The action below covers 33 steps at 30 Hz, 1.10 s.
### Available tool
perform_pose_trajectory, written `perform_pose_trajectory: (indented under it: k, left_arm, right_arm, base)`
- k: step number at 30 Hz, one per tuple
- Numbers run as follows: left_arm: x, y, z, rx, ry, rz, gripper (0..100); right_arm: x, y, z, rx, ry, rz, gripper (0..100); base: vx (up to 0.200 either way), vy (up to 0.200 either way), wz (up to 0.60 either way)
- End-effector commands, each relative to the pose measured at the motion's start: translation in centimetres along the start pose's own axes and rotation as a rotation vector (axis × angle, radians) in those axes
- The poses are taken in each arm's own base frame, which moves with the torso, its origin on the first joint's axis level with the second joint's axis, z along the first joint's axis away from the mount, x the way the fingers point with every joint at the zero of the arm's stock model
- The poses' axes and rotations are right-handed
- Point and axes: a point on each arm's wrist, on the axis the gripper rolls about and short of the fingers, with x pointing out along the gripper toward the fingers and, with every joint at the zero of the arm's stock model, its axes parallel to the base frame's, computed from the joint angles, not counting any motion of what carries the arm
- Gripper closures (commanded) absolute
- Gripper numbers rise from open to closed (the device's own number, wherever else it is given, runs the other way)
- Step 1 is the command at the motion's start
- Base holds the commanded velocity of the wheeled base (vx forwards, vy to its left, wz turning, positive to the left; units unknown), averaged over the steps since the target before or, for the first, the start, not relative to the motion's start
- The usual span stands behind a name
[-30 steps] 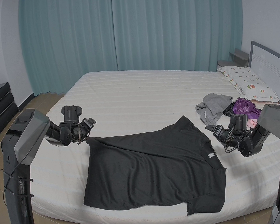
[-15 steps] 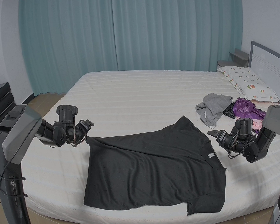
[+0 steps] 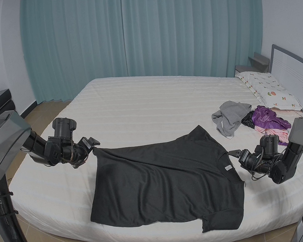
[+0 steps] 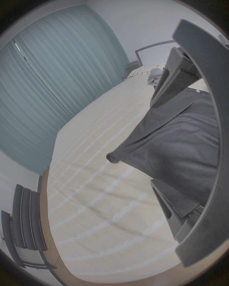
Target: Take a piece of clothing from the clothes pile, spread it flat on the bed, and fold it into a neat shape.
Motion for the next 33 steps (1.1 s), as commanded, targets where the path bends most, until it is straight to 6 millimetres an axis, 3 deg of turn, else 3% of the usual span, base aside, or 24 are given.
perform_pose_trajectory:
  k: [1,10,15,22,25,33]
  left_arm:
    - [-2.8,1.5,-1.9,-0.010,0.024,0.013,0]
    - [-4.0,3.9,-6.4,-0.061,0.020,-0.035,0]
    - [-4.7,4.4,-8.3,-0.102,0.067,-0.013,0]
    - [-4.8,6.0,-10.6,-0.096,0.122,0.072,0]
    - [-4.0,6.7,-12.0,-0.070,0.132,0.136,0]
    - [-0.6,7.2,-14.5,0.009,0.047,0.176,0]
  right_arm:
    - [-2.8,-0.2,-1.0,-0.001,0.011,-0.013,0]
    - [-6.2,0.2,-3.6,-0.046,0.073,-0.015,0]
    - [-7.6,0.3,-4.8,-0.054,0.113,-0.019,0]
    - [-8.0,-0.5,-5.8,-0.041,0.161,-0.054,0]
    - [-7.9,-0.9,-6.2,-0.035,0.186,-0.062,0]
    - [-7.4,-1.3,-6.8,-0.032,0.225,-0.074,0]
  base:
    - [0.000,0.000,0.00]
    - [0.000,0.000,0.00]
    - [-0.200,0.000,0.00]
    - [-0.200,0.000,0.00]
    - [-0.200,0.000,0.00]
    - [0.000,0.000,0.00]
